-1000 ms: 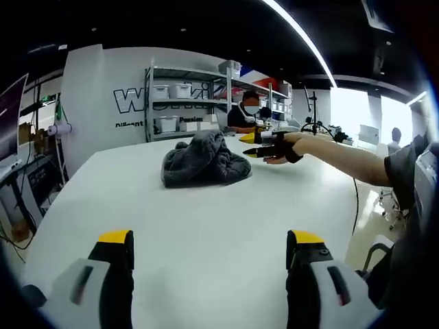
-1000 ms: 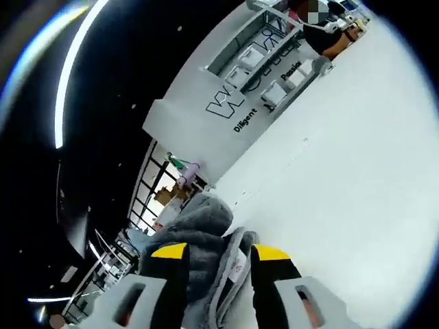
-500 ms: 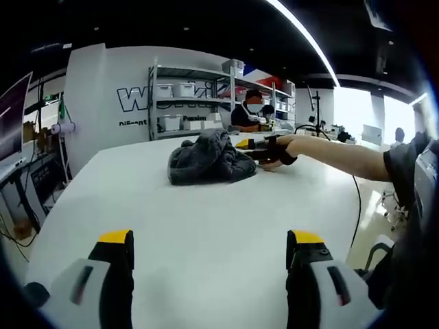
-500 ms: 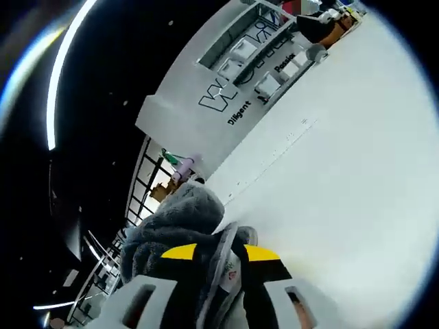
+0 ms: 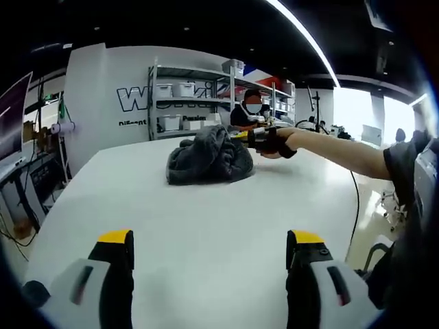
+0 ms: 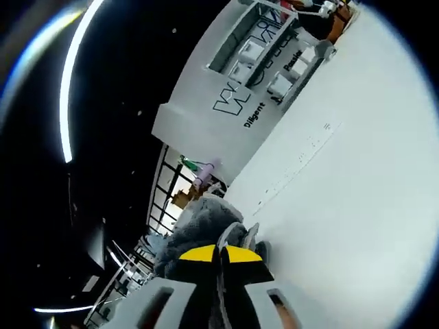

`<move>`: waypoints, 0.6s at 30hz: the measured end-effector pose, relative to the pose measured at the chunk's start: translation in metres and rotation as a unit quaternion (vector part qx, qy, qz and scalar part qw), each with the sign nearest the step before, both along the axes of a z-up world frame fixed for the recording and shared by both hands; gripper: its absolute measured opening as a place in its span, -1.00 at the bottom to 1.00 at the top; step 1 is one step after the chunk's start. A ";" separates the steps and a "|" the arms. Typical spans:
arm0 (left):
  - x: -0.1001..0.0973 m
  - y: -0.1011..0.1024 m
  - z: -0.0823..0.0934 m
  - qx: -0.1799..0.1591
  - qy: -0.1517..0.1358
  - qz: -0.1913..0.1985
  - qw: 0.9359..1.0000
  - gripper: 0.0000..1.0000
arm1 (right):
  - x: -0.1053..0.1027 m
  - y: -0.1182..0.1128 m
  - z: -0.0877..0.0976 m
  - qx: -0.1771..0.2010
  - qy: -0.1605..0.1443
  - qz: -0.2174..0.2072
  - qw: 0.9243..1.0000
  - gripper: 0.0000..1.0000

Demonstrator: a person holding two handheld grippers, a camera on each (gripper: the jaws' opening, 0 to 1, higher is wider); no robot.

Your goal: Fold the towel on the table until its edges align and the towel forms a compact rectangular stack.

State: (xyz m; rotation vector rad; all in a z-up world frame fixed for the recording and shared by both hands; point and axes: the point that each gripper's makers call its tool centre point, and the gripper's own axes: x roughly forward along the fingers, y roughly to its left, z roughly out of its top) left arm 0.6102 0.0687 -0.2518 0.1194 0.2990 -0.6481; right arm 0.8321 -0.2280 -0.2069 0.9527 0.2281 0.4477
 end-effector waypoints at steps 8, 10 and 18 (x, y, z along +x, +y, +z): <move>-0.001 0.001 0.002 -0.002 -0.003 0.002 1.000 0.93 | 0.009 -0.004 0.049 -0.007 -0.043 0.001 0.999 -0.94; -0.001 0.002 0.003 -0.002 -0.003 0.003 1.000 0.93 | 0.013 -0.008 0.070 -0.015 -0.061 -0.001 0.998 -0.94; 0.000 0.003 0.002 -0.003 -0.002 0.003 1.000 0.93 | 0.009 -0.018 0.130 -0.024 -0.125 -0.018 0.992 -0.94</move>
